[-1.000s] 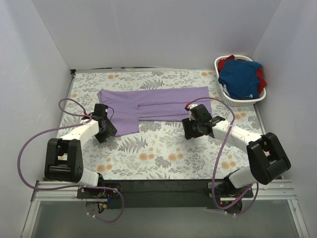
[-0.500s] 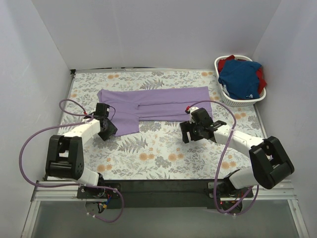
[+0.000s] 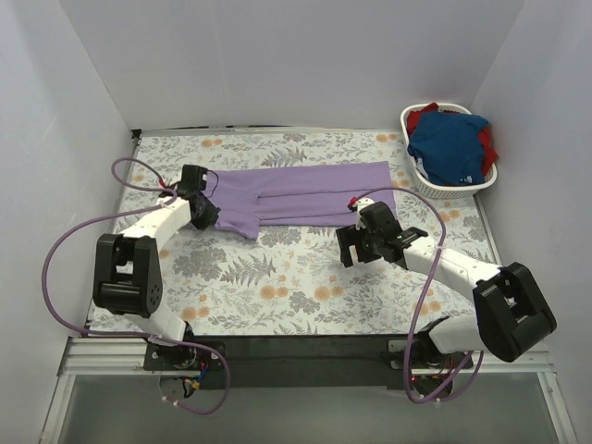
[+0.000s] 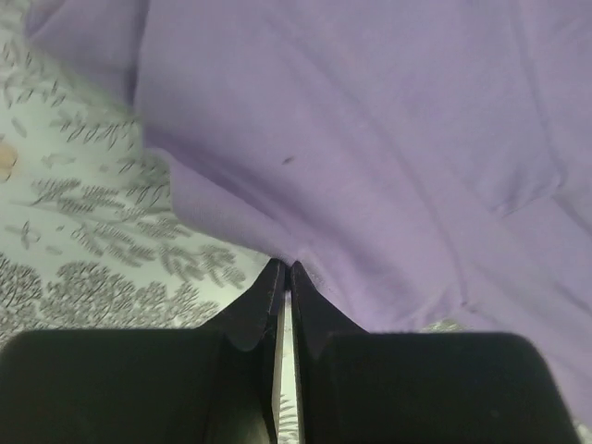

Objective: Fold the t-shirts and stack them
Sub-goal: Fold the tshirt

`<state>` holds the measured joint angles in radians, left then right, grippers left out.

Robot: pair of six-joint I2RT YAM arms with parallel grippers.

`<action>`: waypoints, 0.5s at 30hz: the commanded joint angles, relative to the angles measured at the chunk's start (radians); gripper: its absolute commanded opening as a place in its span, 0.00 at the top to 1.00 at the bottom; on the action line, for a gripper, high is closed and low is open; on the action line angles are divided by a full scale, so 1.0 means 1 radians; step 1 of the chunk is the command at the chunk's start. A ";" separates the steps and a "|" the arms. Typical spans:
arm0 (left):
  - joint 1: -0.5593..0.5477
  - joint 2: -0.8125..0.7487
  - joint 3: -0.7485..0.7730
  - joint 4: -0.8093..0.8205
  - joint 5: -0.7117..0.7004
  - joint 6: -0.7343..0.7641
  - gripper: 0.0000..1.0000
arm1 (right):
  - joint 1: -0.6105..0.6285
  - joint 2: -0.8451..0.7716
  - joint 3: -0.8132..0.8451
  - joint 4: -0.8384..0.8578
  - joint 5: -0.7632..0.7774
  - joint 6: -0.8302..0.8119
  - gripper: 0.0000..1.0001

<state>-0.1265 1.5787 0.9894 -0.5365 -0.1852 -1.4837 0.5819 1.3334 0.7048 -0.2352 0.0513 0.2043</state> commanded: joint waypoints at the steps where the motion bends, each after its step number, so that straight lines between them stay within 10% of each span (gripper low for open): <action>1: -0.002 0.055 0.138 0.013 -0.036 0.023 1.00 | 0.006 -0.023 0.016 0.020 0.024 -0.020 0.03; 15: -0.002 0.397 0.548 0.076 -0.060 0.105 1.00 | 0.006 0.072 0.156 0.030 0.055 -0.112 0.03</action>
<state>-0.1265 1.9747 1.4670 -0.4866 -0.2050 -1.4113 0.5835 1.3727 0.7883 -0.2352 0.0872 0.1322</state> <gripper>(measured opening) 0.018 0.971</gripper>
